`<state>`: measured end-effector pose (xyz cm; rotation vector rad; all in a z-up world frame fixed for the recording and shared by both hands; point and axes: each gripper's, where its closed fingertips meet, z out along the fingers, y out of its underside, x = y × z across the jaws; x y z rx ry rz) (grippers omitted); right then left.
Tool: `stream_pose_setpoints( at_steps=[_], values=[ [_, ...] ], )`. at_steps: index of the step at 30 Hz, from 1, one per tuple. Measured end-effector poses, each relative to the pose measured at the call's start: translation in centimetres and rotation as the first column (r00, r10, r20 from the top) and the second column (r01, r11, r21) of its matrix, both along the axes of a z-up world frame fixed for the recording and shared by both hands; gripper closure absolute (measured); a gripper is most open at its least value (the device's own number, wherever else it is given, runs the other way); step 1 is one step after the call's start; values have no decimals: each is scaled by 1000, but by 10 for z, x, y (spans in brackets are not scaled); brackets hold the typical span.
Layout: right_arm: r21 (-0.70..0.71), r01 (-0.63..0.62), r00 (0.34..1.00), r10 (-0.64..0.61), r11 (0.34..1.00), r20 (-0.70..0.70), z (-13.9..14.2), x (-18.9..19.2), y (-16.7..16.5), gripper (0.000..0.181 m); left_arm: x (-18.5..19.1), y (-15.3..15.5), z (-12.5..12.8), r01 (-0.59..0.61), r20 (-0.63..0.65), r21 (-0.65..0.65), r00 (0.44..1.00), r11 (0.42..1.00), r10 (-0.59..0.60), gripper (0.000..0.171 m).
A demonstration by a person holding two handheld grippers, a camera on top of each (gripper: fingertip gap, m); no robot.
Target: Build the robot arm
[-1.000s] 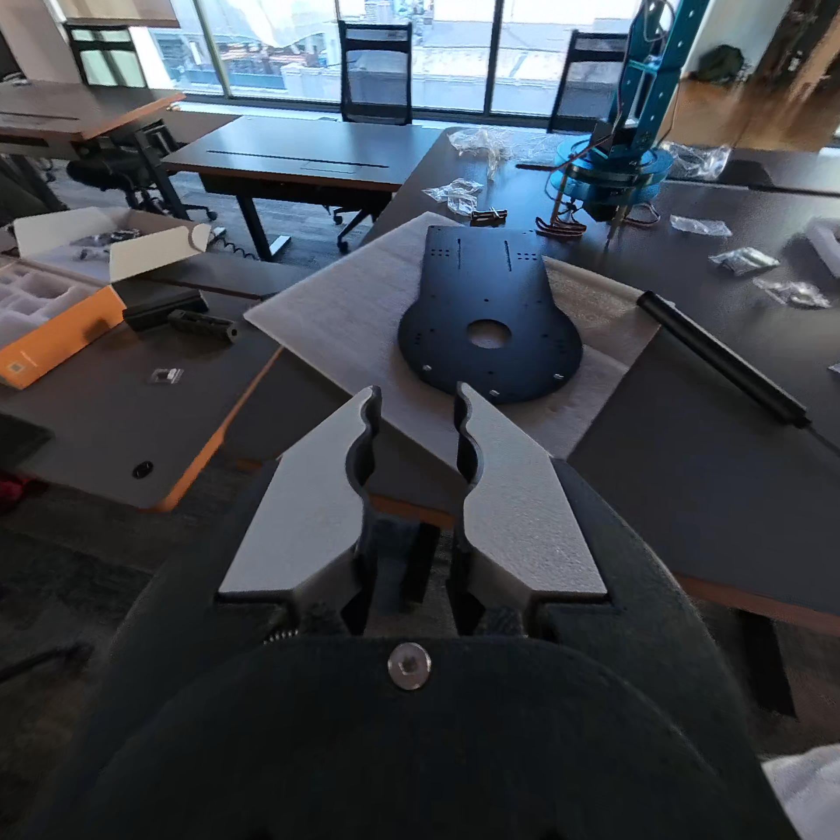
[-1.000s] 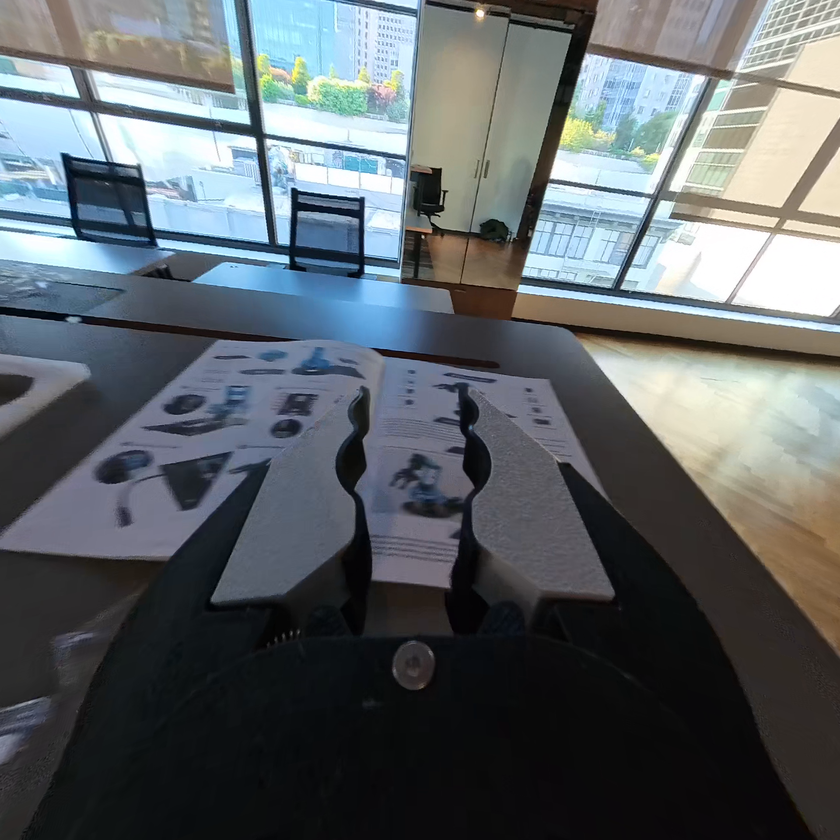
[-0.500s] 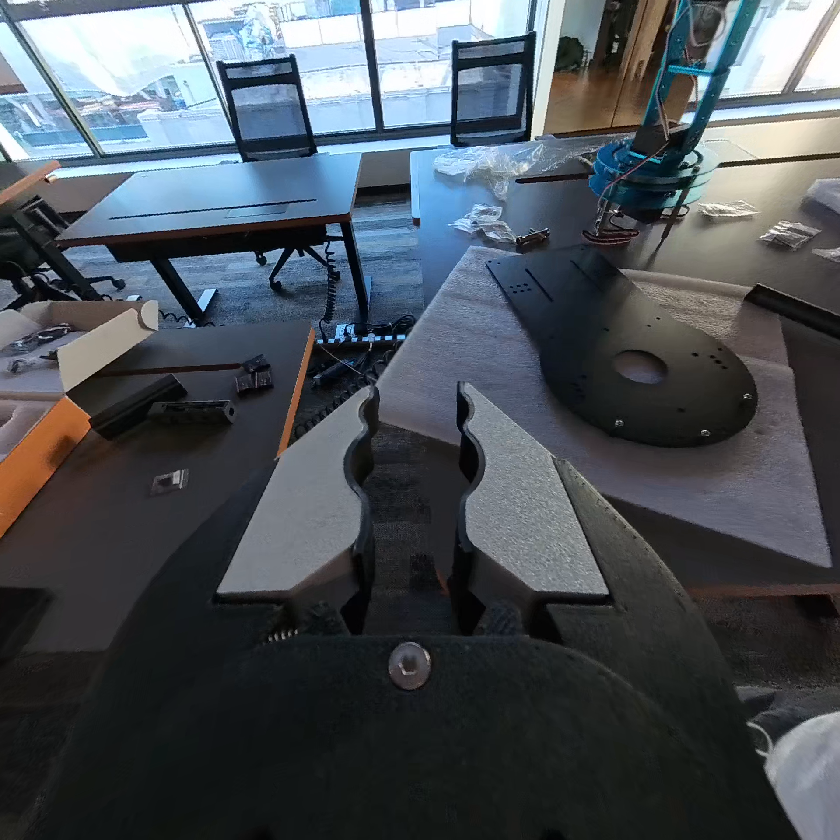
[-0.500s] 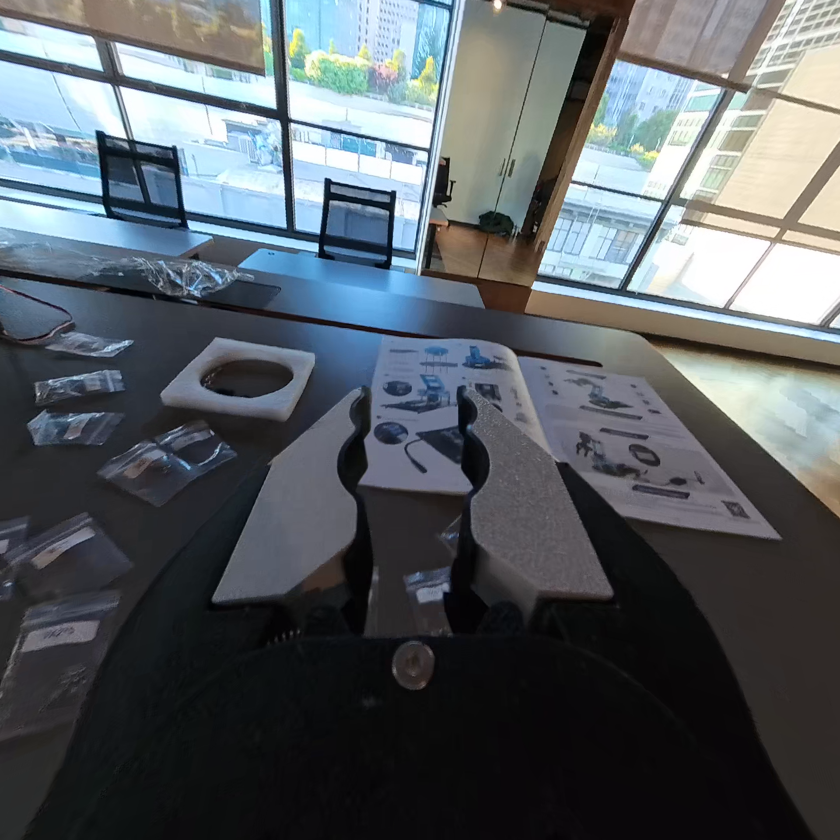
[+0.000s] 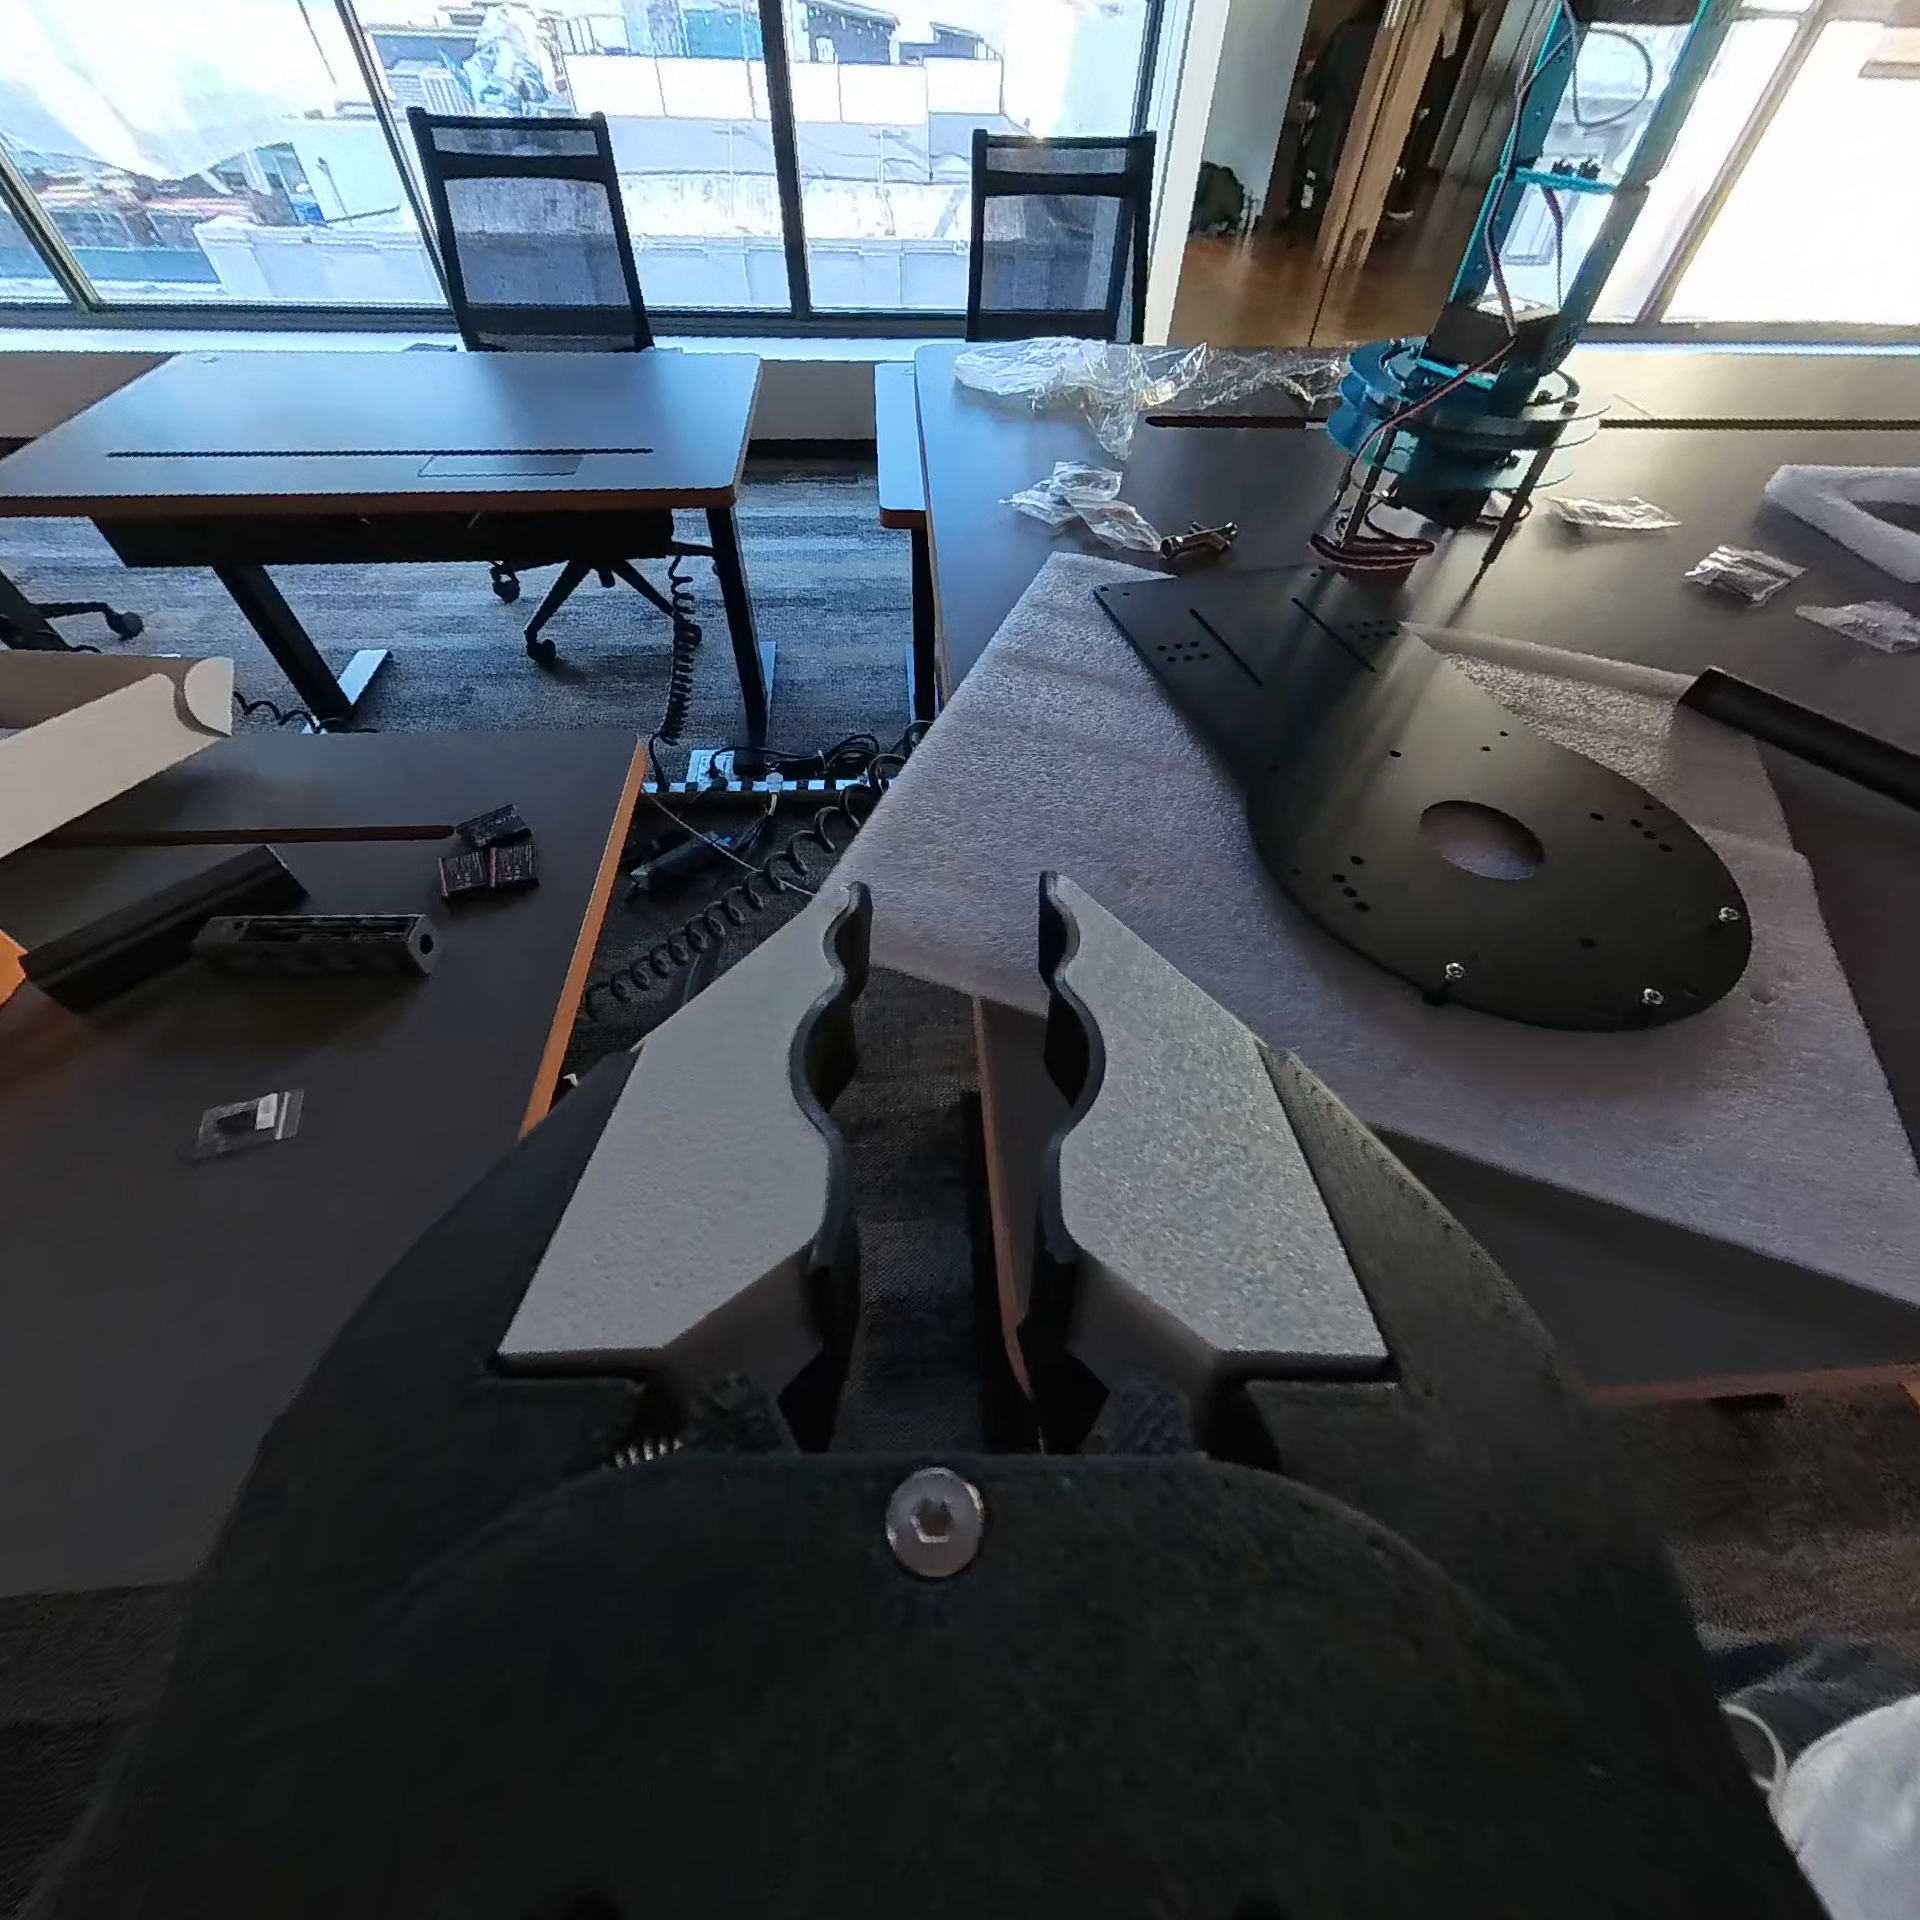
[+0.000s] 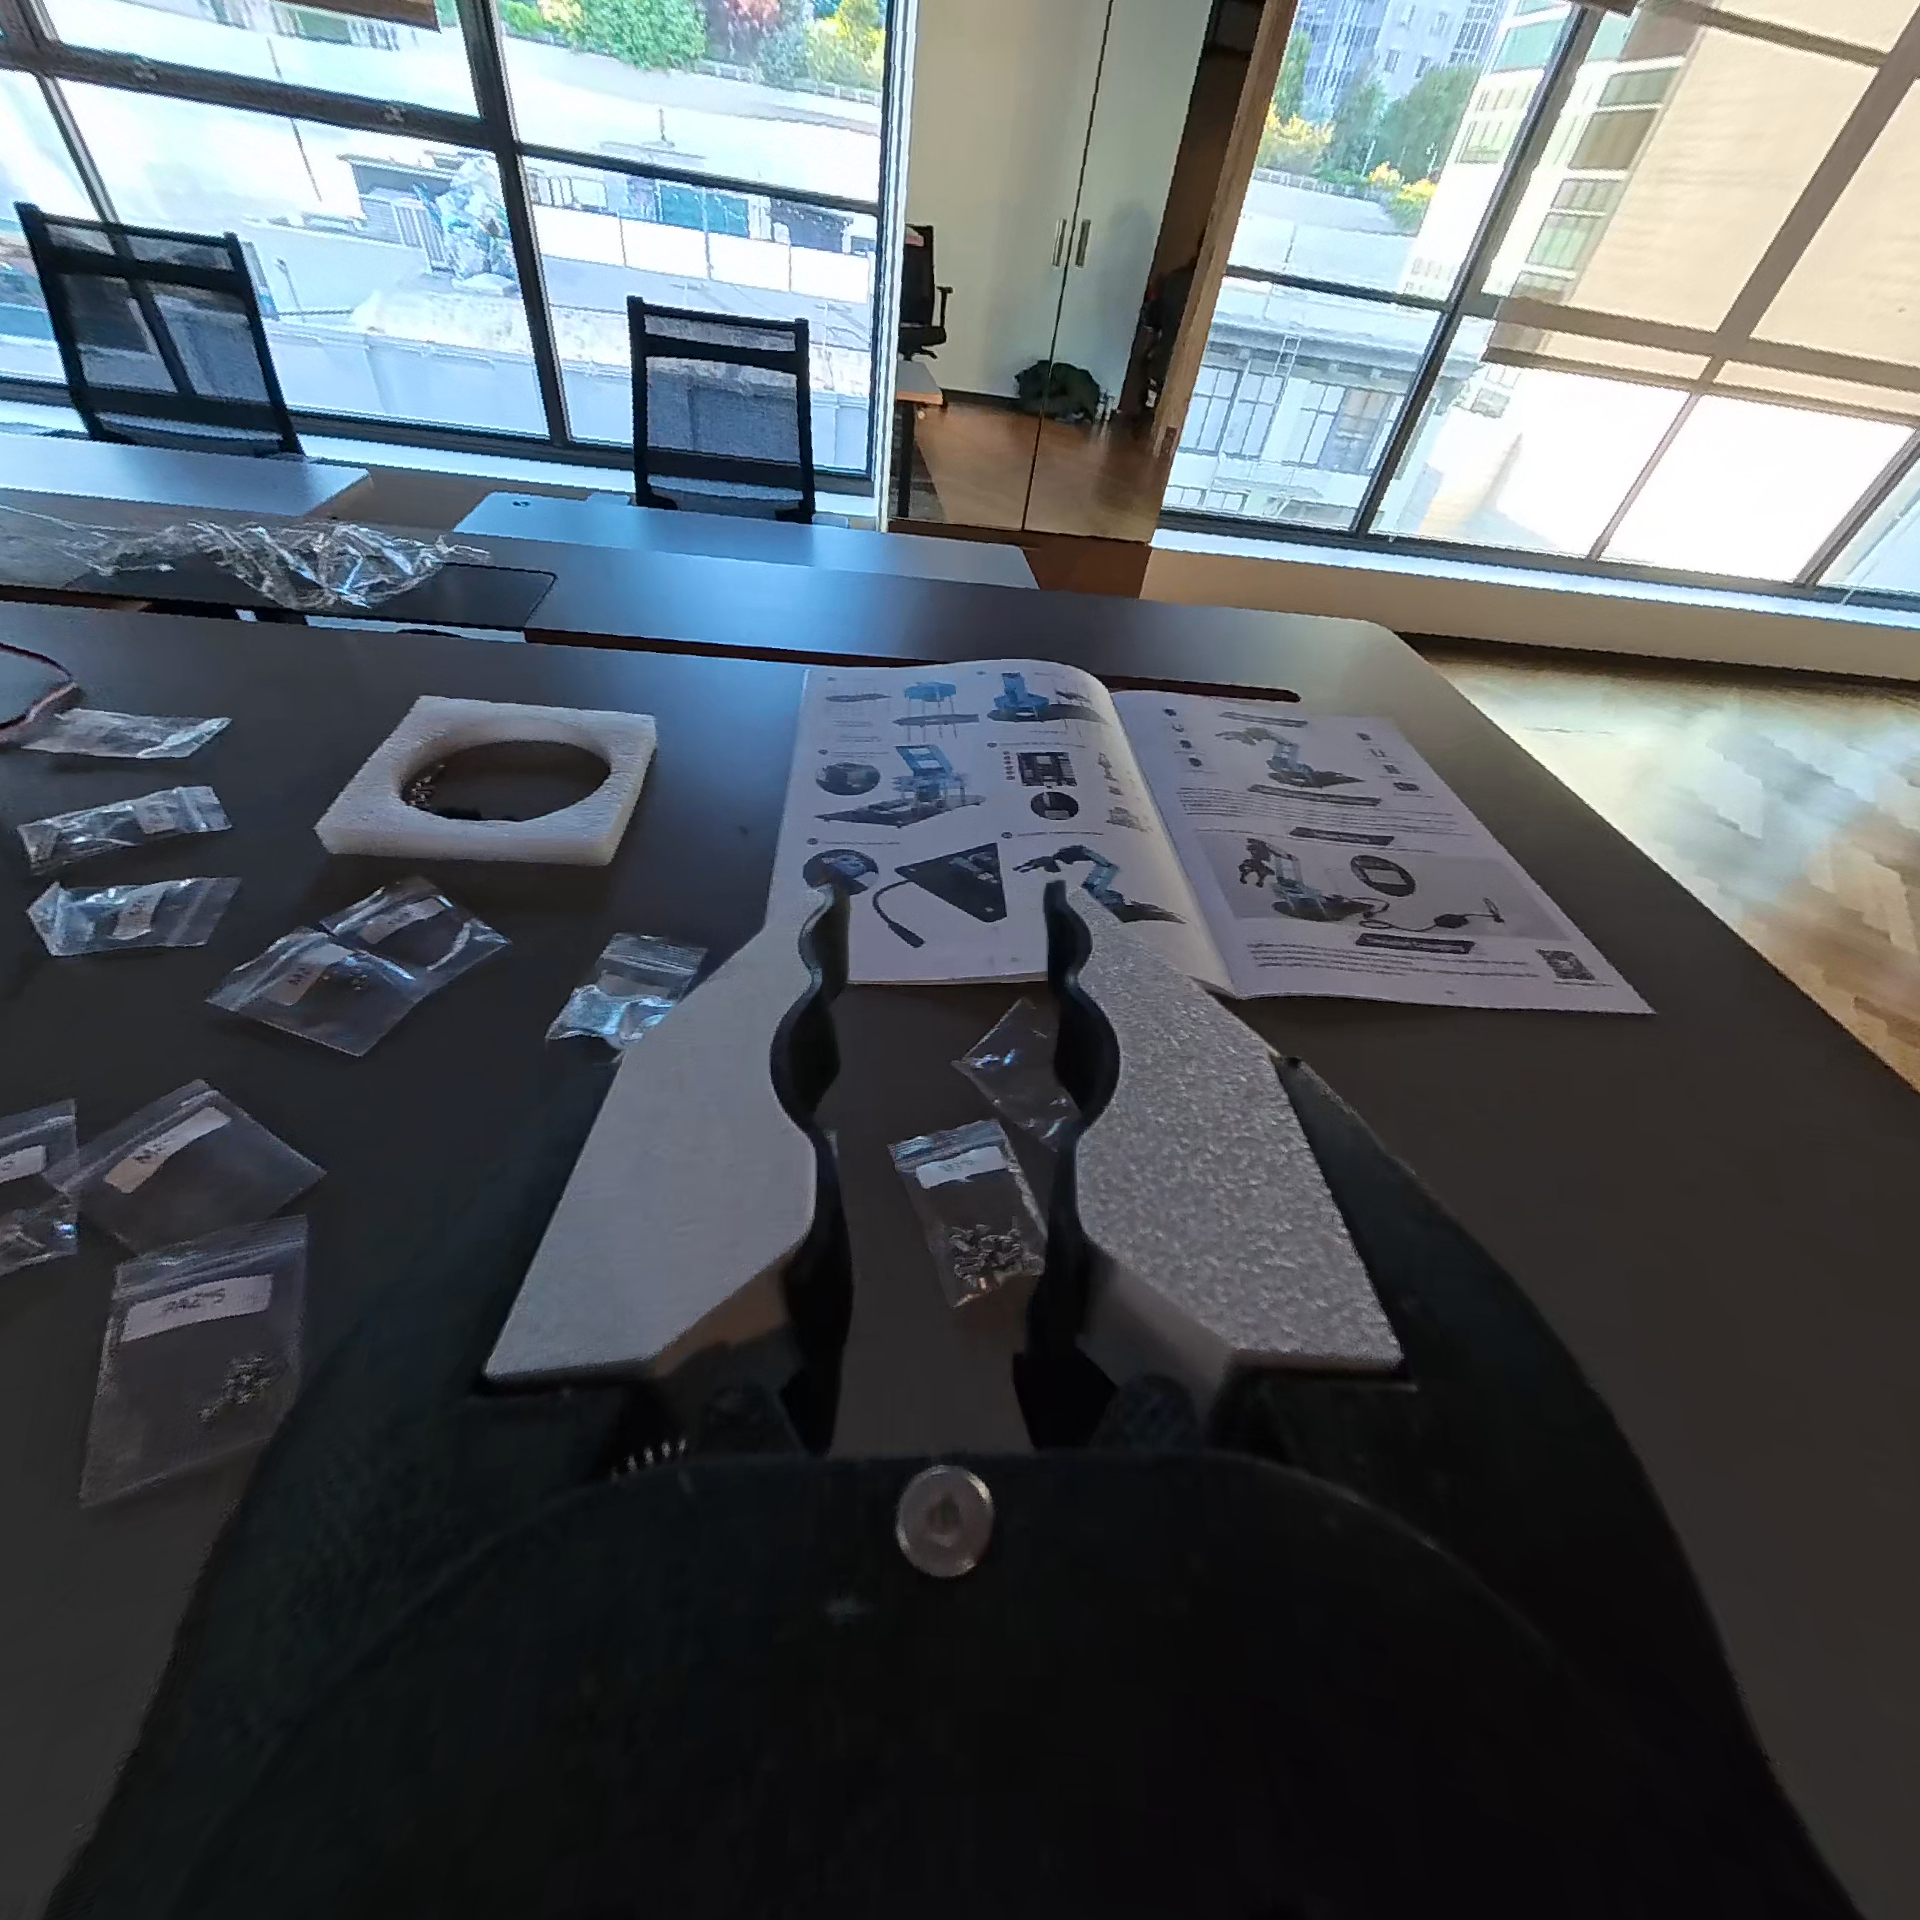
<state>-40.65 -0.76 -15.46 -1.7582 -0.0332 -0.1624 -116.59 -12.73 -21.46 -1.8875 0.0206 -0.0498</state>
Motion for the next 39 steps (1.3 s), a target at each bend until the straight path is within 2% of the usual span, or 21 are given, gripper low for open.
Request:
stream_pose_setpoints(
  at_steps=[5,11,18,22,25,28,32,39],
  values=[
    [30,-4,1000,5,1000,-27,3,17,5,145,9,-4,5,-30,4,8,1000,1000,30,141],
    [36,-39,997,42,999,-71,-11,48,21,145,25,-16,29,-107,-38,27,993,994,108,141],
    [-15,-79,997,78,997,-26,-22,122,52,144,68,-38,58,-269,-35,63,962,961,272,140],
    [-13,-85,996,85,996,-12,-20,167,67,144,100,-47,61,-320,-9,64,947,945,321,140],
    [-7,-103,993,103,995,-49,-21,187,80,144,121,-53,57,-352,2,55,936,934,353,140],
    [-9,-128,989,126,992,-80,-23,192,91,144,136,-58,50,-362,2,19,932,932,362,140],
    [-12,-148,986,146,989,-85,-27,181,103,144,137,-61,52,-367,-13,10,930,930,367,139],
    [0,-159,981,158,987,-116,-28,126,98,145,94,-50,67,-323,-34,31,946,946,323,137]
  ],
)
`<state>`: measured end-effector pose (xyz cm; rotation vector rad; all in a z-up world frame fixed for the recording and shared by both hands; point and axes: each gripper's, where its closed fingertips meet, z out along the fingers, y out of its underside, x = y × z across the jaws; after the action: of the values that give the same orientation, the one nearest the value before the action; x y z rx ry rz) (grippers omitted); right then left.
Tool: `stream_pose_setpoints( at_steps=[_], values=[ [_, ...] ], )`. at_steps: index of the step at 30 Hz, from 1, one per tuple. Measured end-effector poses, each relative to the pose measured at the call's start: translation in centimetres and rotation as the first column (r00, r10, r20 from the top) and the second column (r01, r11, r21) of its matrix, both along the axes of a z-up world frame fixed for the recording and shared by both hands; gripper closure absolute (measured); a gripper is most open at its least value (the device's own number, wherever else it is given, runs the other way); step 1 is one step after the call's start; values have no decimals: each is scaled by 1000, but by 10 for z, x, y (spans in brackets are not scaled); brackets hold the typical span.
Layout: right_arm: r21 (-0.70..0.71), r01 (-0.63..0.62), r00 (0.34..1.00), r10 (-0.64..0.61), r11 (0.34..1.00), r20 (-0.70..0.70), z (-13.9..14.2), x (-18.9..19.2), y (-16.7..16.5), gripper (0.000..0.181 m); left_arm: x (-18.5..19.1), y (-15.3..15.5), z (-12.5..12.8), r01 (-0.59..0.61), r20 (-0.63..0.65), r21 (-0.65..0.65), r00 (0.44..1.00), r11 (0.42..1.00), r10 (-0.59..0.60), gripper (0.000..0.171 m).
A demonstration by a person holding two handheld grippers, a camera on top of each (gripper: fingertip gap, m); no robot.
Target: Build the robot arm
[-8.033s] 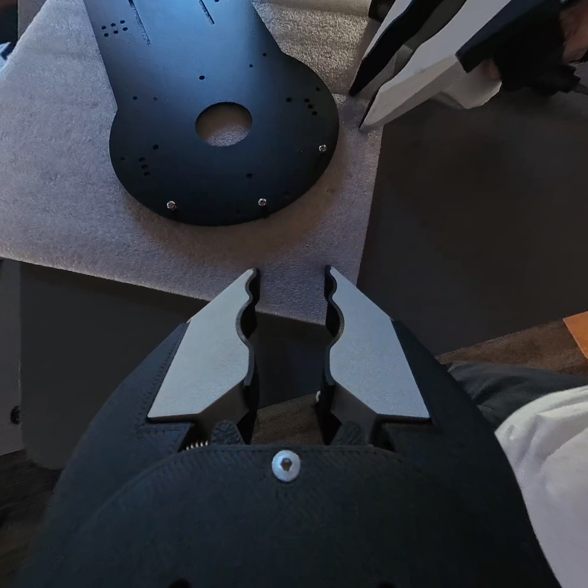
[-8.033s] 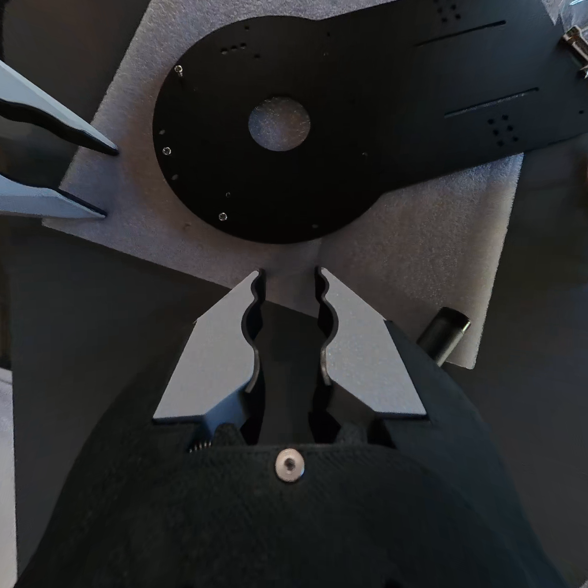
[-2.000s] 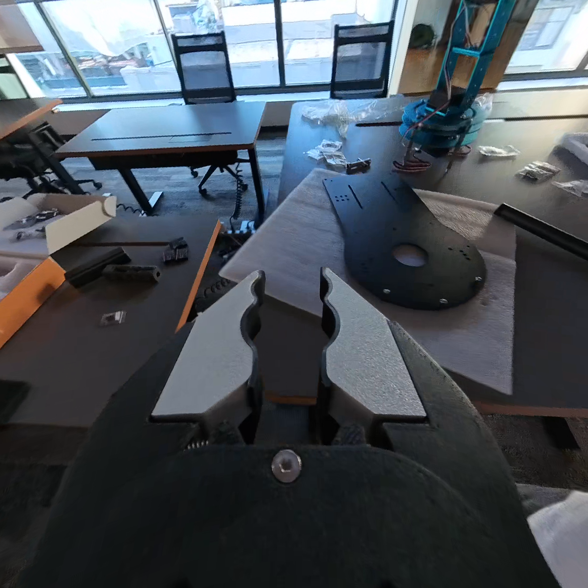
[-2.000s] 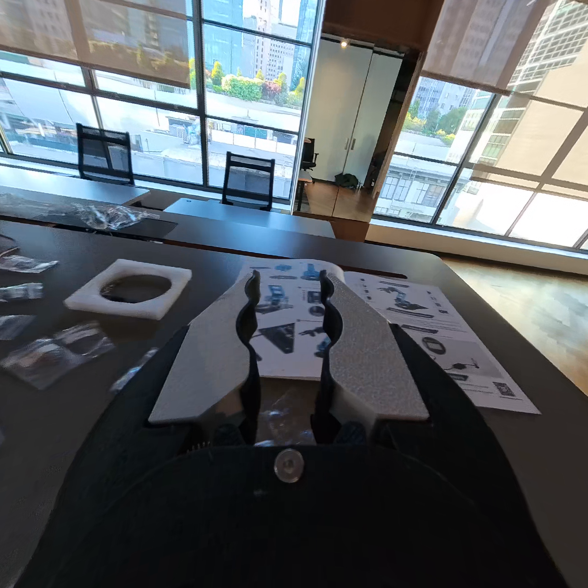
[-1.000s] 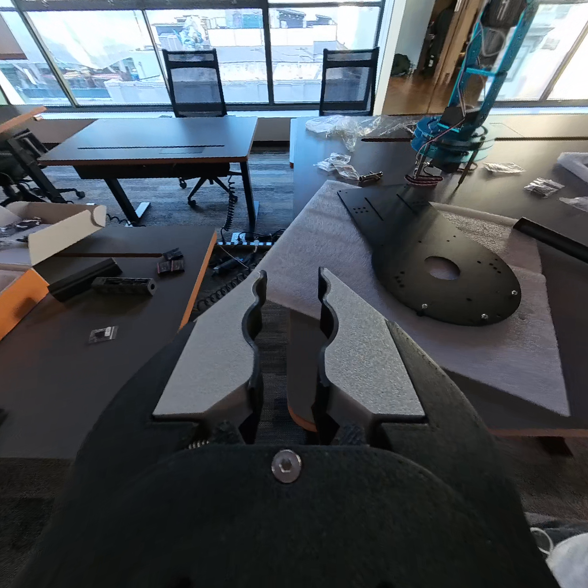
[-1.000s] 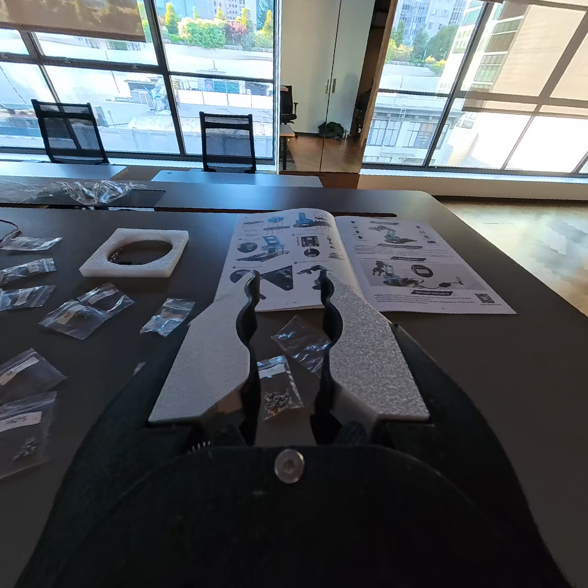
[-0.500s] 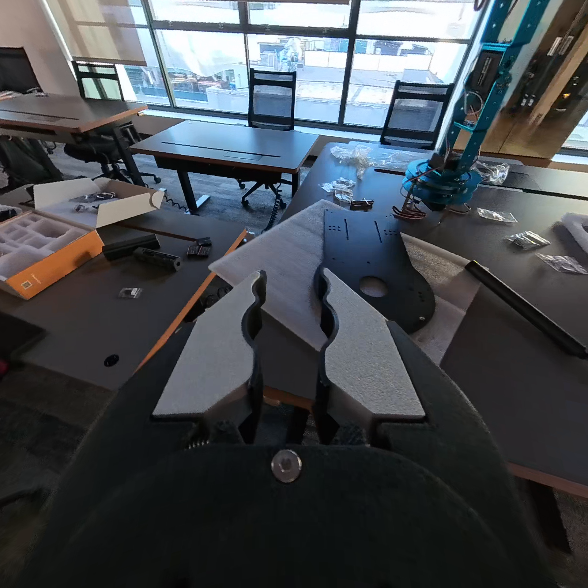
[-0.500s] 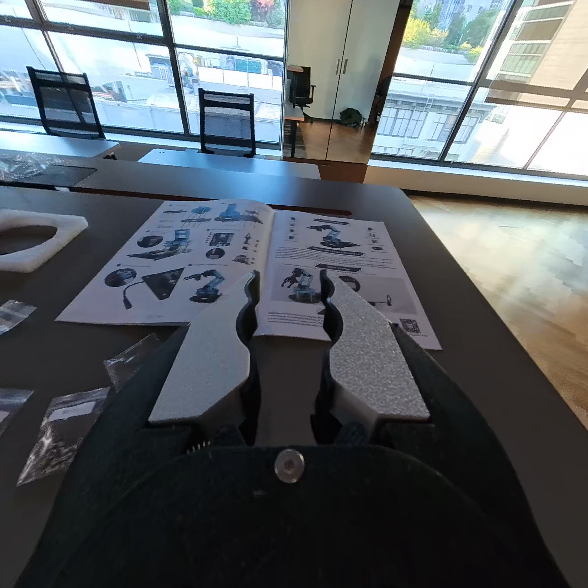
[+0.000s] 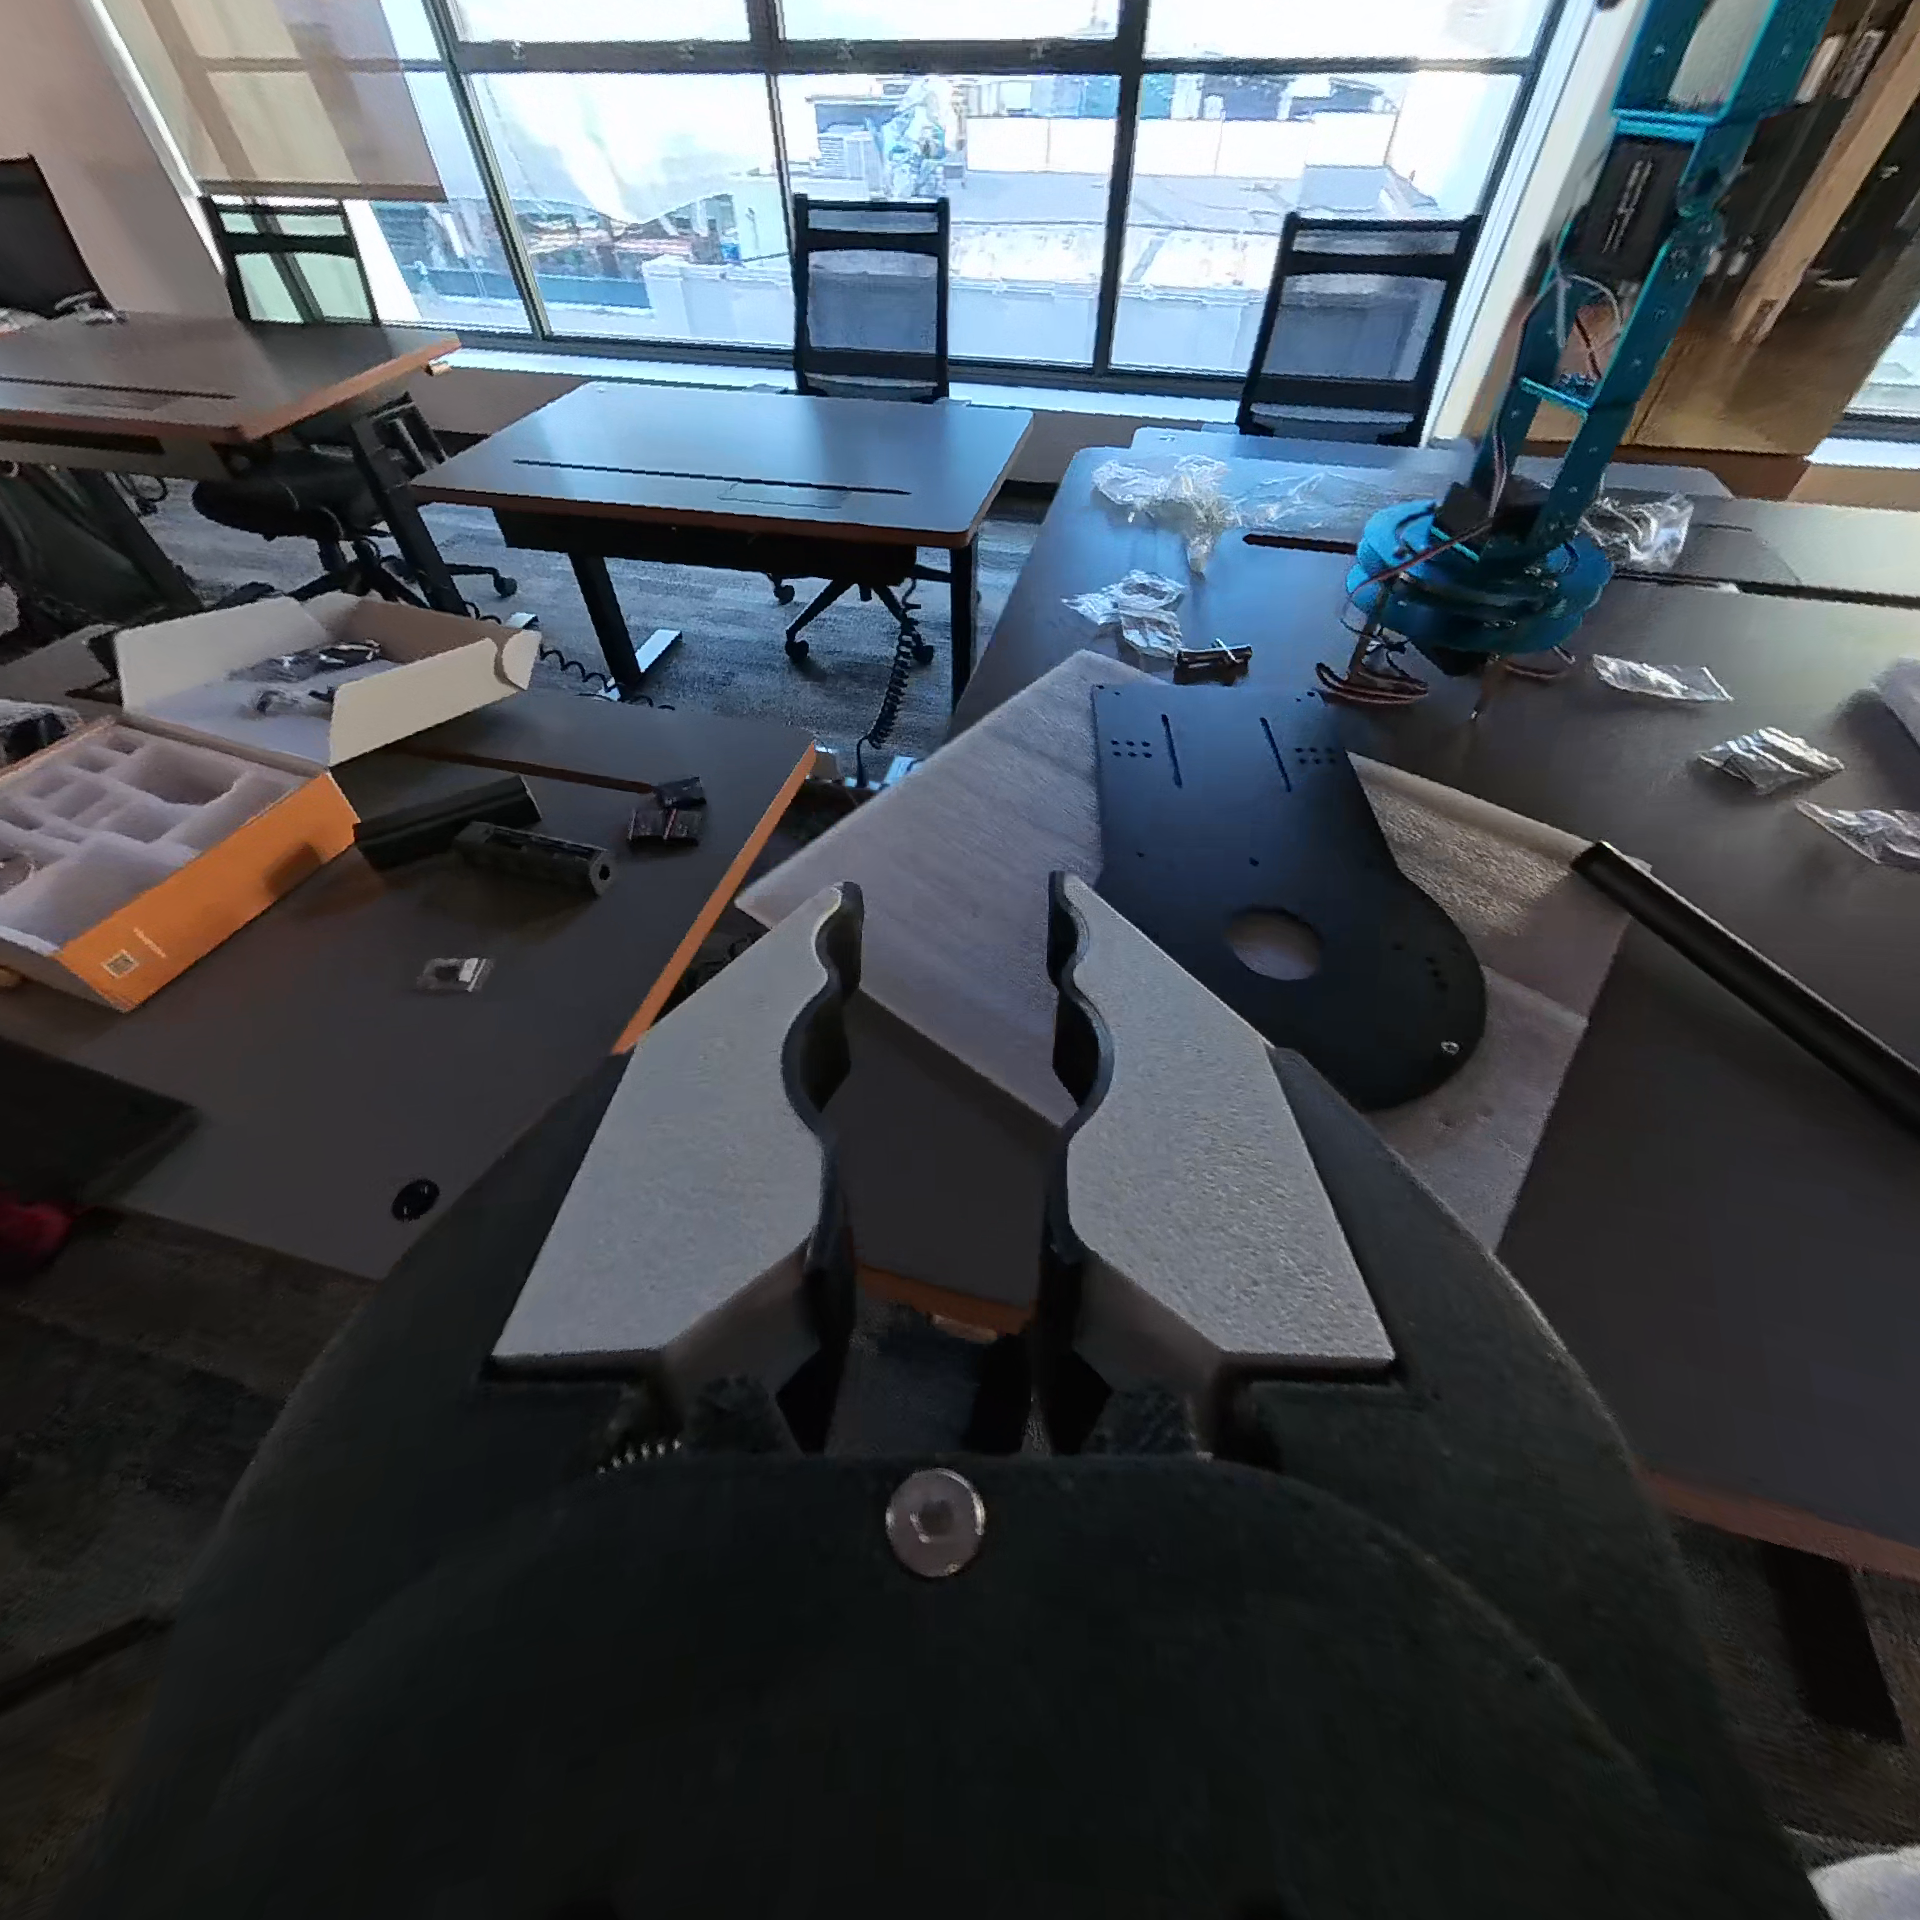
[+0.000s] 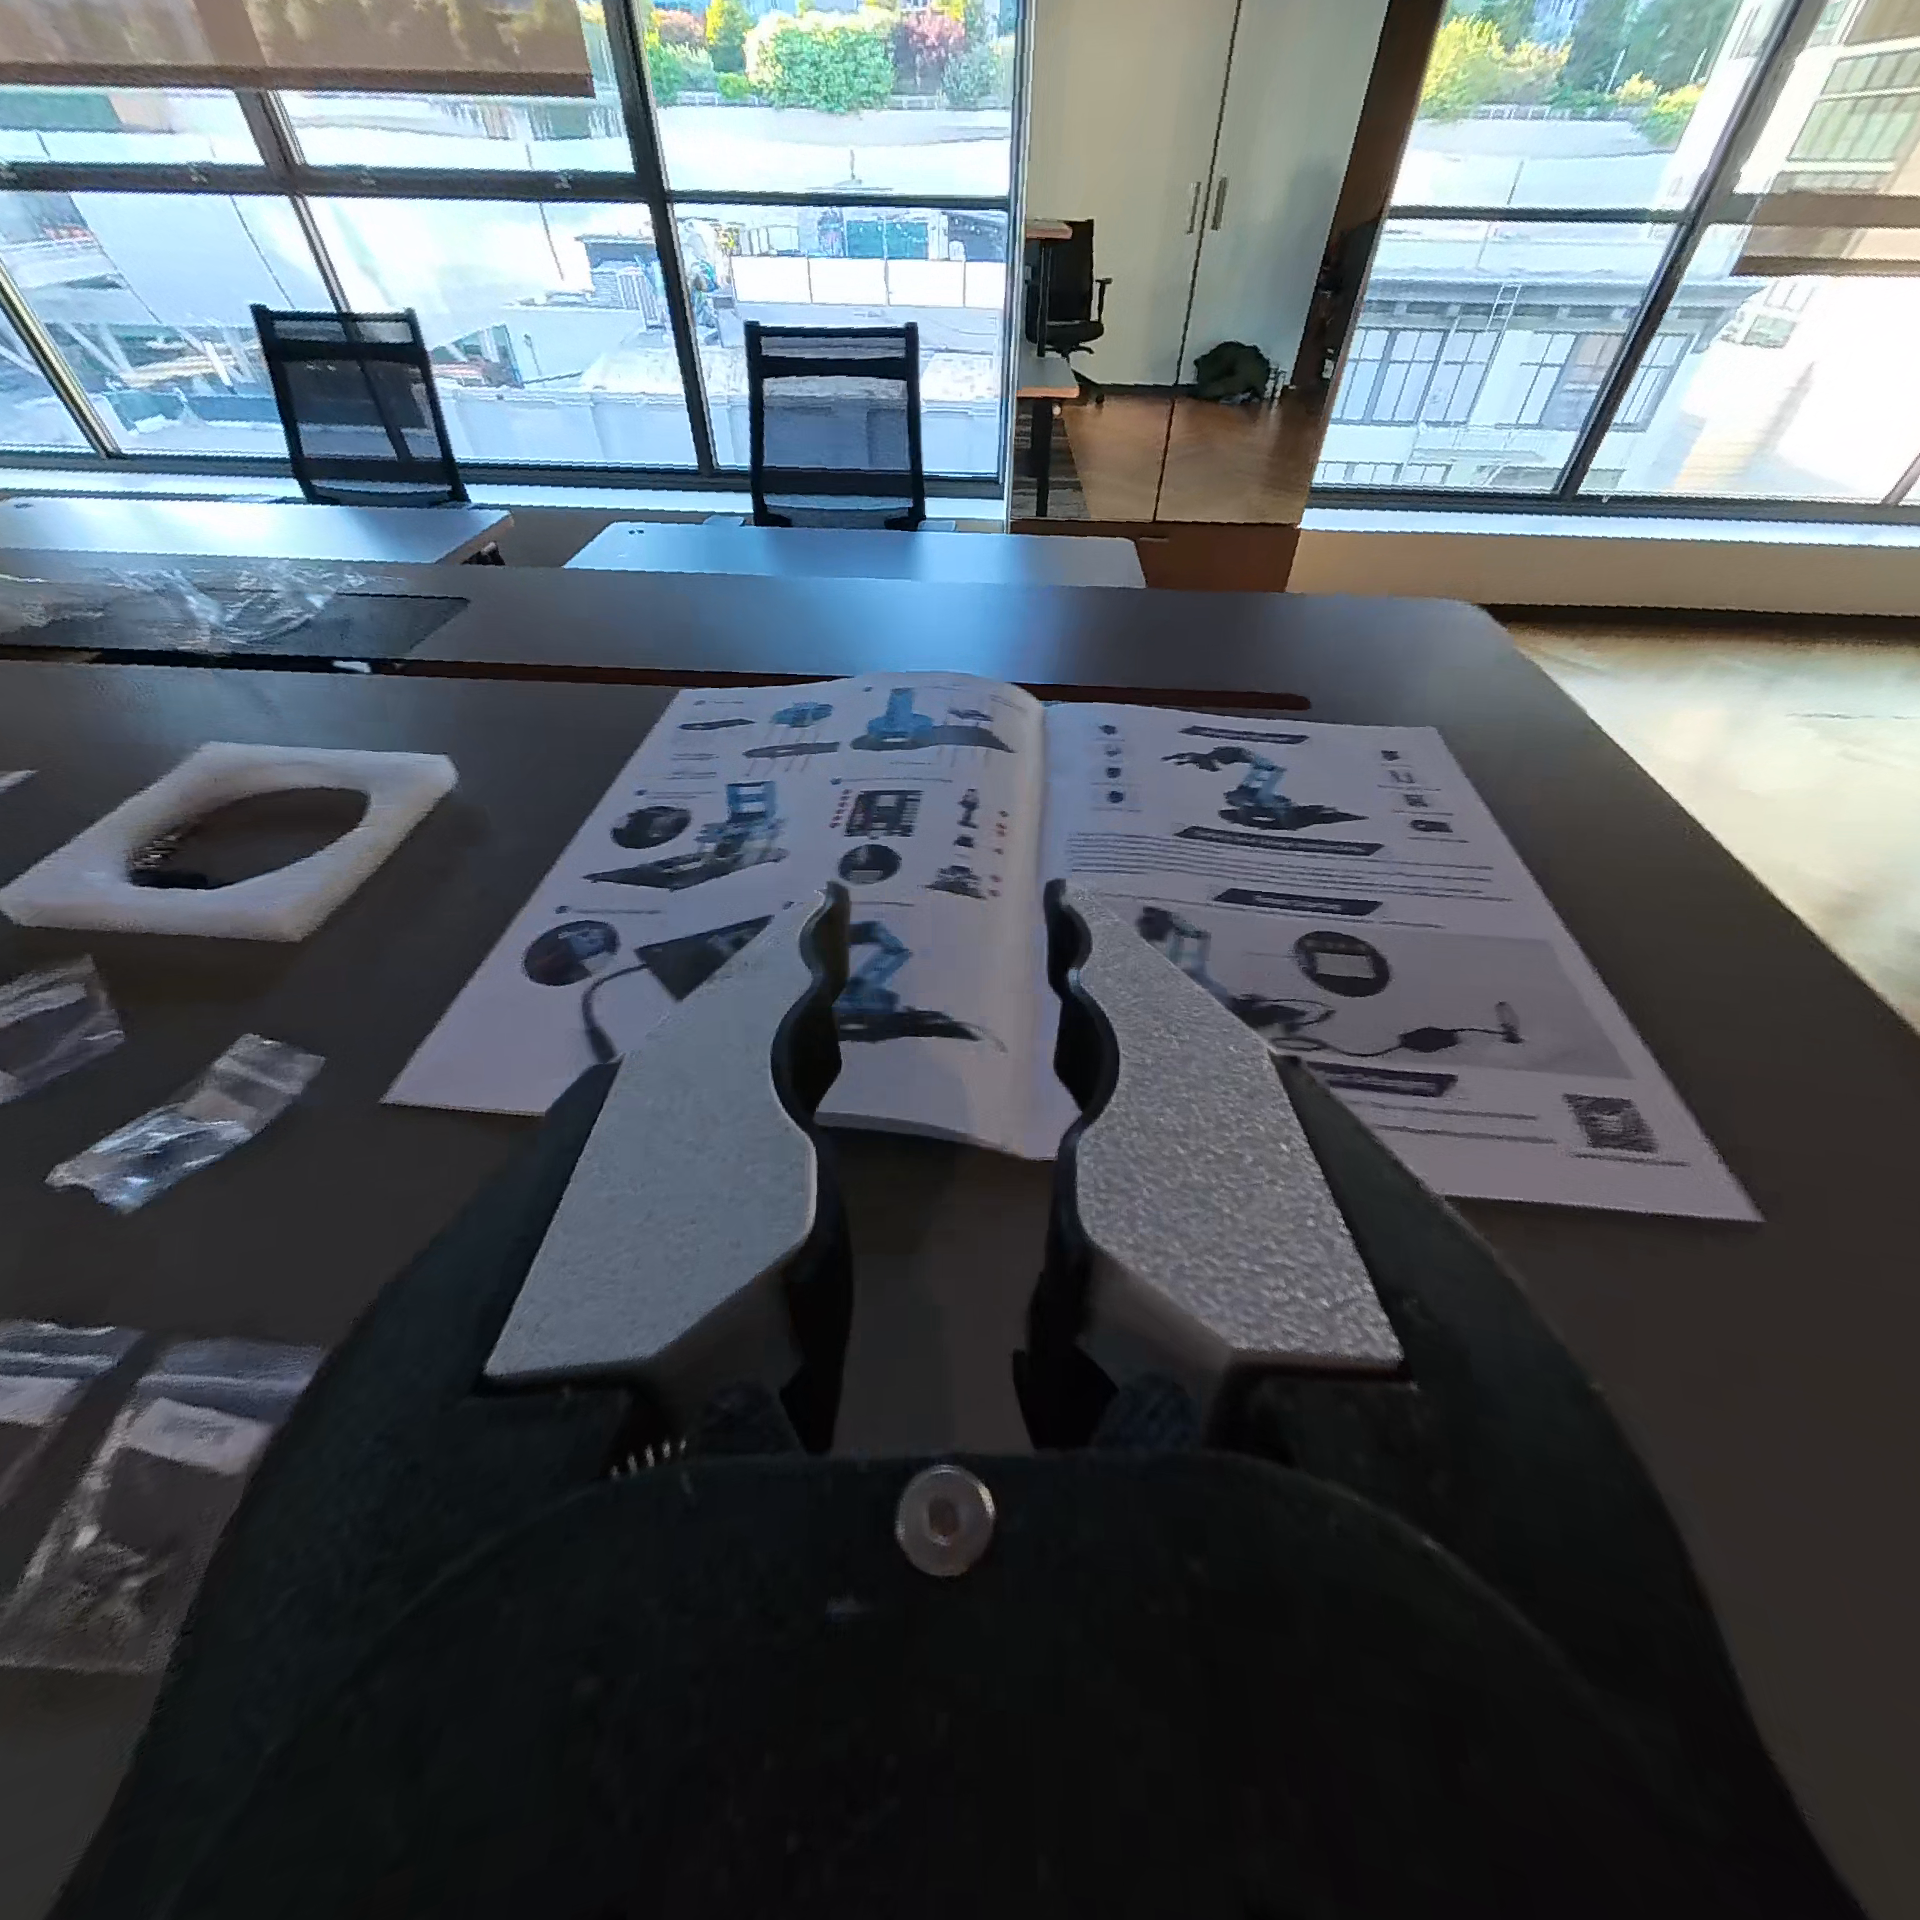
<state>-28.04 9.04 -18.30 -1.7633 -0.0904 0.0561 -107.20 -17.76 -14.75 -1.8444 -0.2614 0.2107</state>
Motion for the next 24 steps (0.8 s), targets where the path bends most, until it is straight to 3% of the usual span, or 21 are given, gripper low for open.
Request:
stream_pose_setpoints(
  at_steps=[8,13,19,24],
  values=[
    [7,2,1000,-1,1000,-14,11,-70,-14,148,-65,22,-17,112,-21,-33,993,993,-113,137],
    [-30,4,998,-2,1000,68,12,-97,-23,148,-77,39,-26,173,5,-9,985,985,-173,138],
    [-91,50,982,-32,995,188,8,-83,-39,148,-74,57,-43,207,45,2,977,978,-206,138],
    [-98,75,982,-57,992,178,4,-52,-46,148,-53,69,-42,212,49,12,976,977,-212,138]
  ],
)
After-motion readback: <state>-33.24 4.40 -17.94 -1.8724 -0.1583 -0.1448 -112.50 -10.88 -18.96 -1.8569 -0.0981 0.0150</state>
